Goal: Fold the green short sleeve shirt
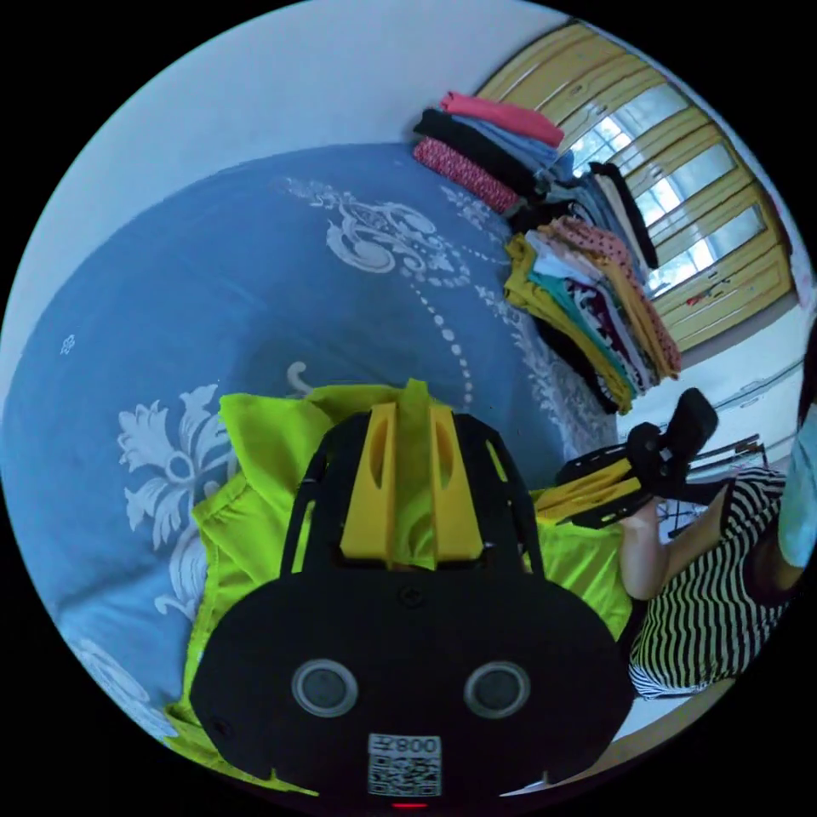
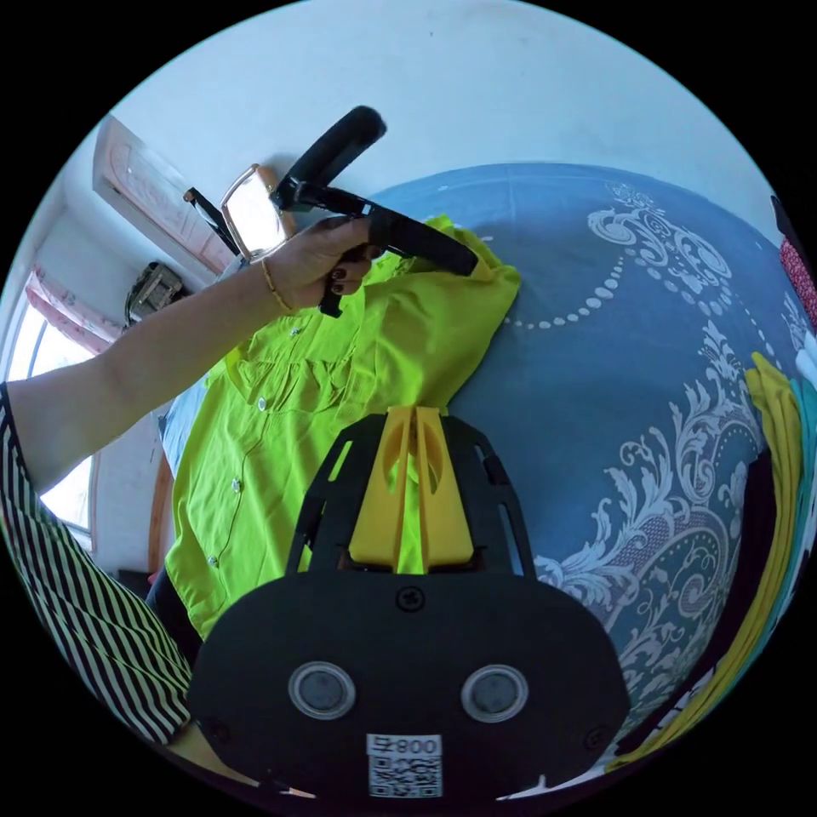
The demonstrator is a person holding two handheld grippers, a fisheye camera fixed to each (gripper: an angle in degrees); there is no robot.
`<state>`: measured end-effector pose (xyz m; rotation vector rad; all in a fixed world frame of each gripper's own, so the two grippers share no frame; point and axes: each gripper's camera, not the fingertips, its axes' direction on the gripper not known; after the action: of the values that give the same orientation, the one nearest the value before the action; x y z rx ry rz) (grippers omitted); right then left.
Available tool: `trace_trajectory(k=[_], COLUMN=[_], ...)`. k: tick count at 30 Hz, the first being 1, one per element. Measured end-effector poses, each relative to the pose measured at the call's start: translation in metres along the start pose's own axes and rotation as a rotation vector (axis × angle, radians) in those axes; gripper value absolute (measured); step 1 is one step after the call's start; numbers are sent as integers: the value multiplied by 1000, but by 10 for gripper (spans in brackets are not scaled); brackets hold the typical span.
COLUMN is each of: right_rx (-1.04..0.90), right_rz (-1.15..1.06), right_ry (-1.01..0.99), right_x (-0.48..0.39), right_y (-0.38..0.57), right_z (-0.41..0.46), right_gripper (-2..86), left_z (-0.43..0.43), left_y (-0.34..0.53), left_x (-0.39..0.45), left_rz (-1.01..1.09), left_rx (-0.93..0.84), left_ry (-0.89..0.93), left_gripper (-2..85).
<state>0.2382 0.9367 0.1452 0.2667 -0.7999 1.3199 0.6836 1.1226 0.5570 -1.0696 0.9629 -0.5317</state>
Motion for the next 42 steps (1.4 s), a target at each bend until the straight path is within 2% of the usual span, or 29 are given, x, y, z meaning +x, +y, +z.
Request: trace_trajectory(k=[2,4,6,9,15,22,25,30,34,42], right_rx=[-11,1,24,54,96,115,-34,-47,-48,-55], right_rz=[6,10,20,49,226,92,63,42,41,56], right_ry=[3,4,9,-6,31,-50,-49,-35,-46,-37], right_x=[2,3,4,9,29,10,4,-6,-12,-27], right_y=[1,3,5,8,19,11,2,-3,-6,-13], right_z=[-2,-7,-12,-20,-38,-49,-33,-37,-45,-64], right_gripper=[6,7,9,15,17,5,3,2,1,1], left_z=[9,-2,-28,-43,-24,-54,-60,-71,-70,-135], left_y=[-5,-2,8,19,24,48,60,58,51,102], left_x=[7,16,27,36,34,55,66,83,90,119], left_rz=[1,3,11,4,-85,-90,-85,-55,-54,-116], left_rx=[-57,22,175,255,209,299,249,196,69,218], left_ry=[-57,-60,-42,-46,-34,-44,-47,14,84,-52], left_gripper=[24,16,10,6,9,25,40,72,32,22])
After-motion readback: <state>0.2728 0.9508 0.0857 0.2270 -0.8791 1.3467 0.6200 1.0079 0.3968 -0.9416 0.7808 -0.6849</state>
